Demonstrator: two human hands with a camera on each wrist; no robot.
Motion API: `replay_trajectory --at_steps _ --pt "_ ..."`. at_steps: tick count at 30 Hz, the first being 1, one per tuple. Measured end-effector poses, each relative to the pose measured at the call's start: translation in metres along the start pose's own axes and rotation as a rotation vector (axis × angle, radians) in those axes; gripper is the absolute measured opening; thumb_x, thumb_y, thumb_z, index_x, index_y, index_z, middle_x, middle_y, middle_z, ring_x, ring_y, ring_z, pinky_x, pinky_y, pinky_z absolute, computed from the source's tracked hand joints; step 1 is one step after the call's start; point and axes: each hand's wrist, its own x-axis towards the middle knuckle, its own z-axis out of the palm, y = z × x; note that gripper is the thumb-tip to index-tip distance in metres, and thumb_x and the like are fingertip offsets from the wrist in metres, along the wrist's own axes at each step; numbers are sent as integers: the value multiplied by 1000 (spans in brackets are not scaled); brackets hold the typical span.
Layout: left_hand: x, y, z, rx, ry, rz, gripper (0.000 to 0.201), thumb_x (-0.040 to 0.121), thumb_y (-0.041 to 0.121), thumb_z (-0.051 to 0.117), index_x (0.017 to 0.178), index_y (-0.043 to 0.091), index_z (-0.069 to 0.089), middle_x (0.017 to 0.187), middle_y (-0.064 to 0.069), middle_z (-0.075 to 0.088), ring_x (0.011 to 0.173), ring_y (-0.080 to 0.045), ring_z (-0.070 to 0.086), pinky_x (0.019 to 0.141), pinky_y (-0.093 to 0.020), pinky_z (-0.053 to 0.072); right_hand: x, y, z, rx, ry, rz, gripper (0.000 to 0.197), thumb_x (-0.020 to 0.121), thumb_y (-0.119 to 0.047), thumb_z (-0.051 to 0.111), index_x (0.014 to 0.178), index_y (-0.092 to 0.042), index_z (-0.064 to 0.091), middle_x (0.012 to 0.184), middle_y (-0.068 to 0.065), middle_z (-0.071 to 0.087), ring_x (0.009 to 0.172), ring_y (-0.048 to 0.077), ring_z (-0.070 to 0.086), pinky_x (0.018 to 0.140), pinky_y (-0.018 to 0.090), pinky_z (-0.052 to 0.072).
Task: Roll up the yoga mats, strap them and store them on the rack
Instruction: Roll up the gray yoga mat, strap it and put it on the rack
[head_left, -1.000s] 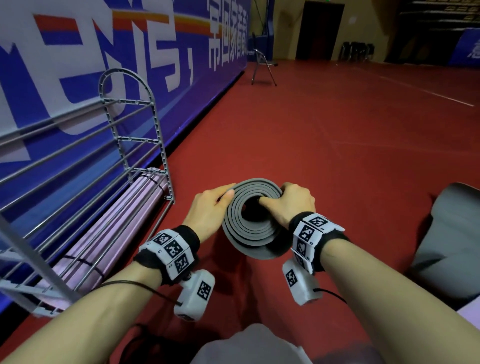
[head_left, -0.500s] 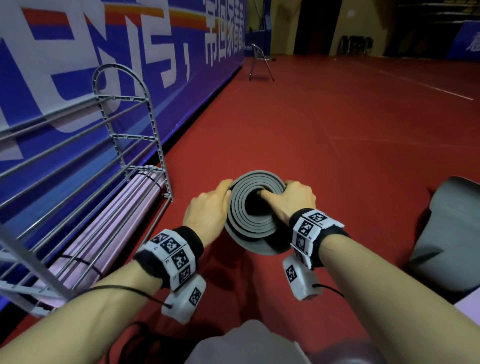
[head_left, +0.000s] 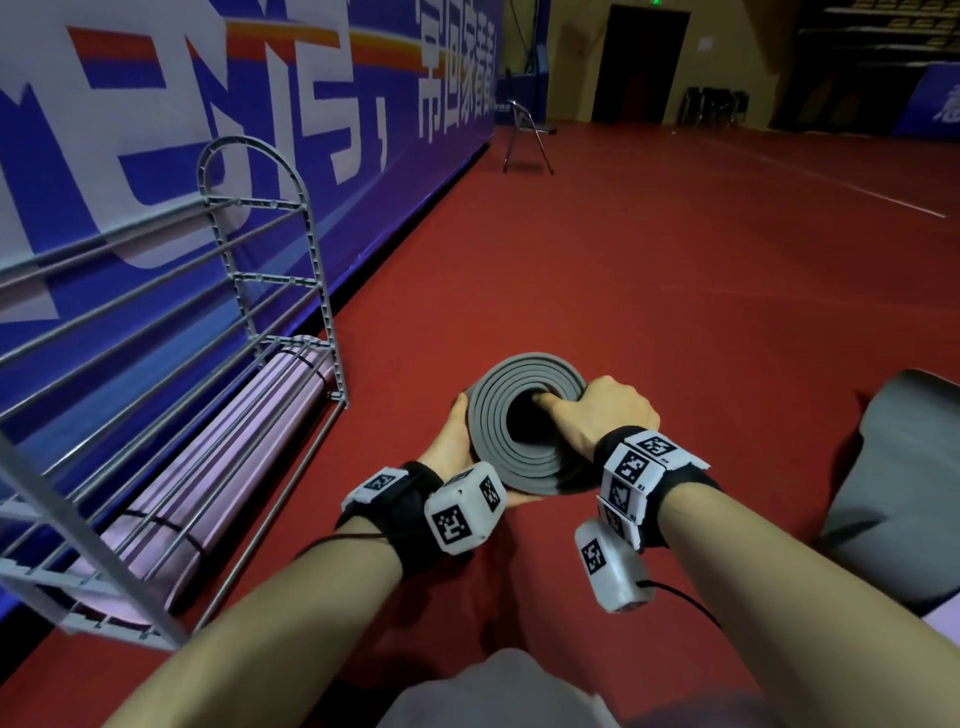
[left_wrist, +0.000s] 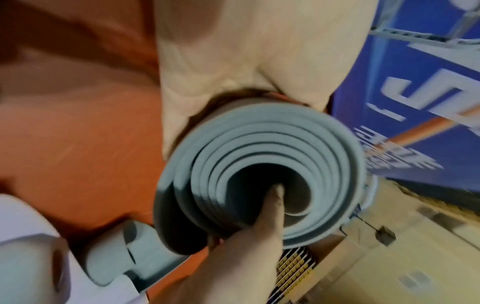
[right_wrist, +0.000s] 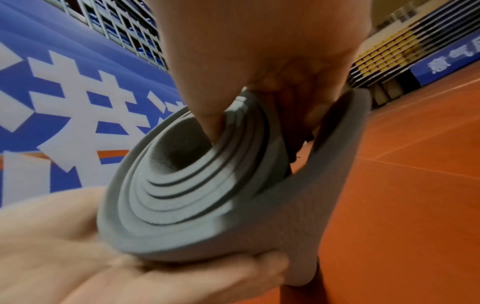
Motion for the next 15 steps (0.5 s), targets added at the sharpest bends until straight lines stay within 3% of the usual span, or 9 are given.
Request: replay_trajectory --at_steps 3,5,8,10,11,13,15 --pt "1 -20 5 -83 9 57 105 66 88 48 126 3 56 120 -28 62 118 -43 54 108 -56 34 2 1 0 -57 -17 -18 66 80 -76 49 86 -11 63 107 12 65 119 32 46 99 44 34" --pt "0 -27 9 -128 0 69 103 67 87 49 121 0 58 114 -29 65 114 -42 55 107 -53 35 3 4 1 14 -42 16 66 79 -74 54 88 -9 64 116 15 61 128 34 37 103 47 34" --pt "1 -32 15 -204 -25 74 93 69 80 57 115 -1 59 105 -29 67 106 -40 57 103 -49 39 7 10 3 182 -69 45 74 71 -72 67 101 -4 68 133 15 48 121 37 46 96 43 46" --pt "3 -33 17 -240 -68 85 90 68 78 60 117 1 58 108 -27 67 106 -39 58 101 -48 41 8 10 4 309 -62 48 70 67 -68 73 103 -8 70 128 12 55 107 32 58 87 36 51" --pt "3 -33 18 -258 -85 96 89 69 76 61 118 2 58 108 -27 67 106 -39 58 100 -47 41 7 9 4 371 -54 49 66 67 -63 76 109 -12 70 126 11 59 106 29 61 89 35 52" --pt "6 -31 17 -312 -102 123 86 70 73 61 119 2 57 108 -27 67 107 -39 58 100 -47 42 6 3 4 491 -30 66 73 70 -46 82 131 -16 57 130 10 59 117 27 57 98 35 48" --pt "4 -30 16 -357 -145 127 84 71 71 61 121 3 57 110 -26 66 109 -39 58 98 -48 44 4 -4 3 599 4 93 90 75 -27 82 148 -17 32 135 13 54 124 30 52 100 33 43"
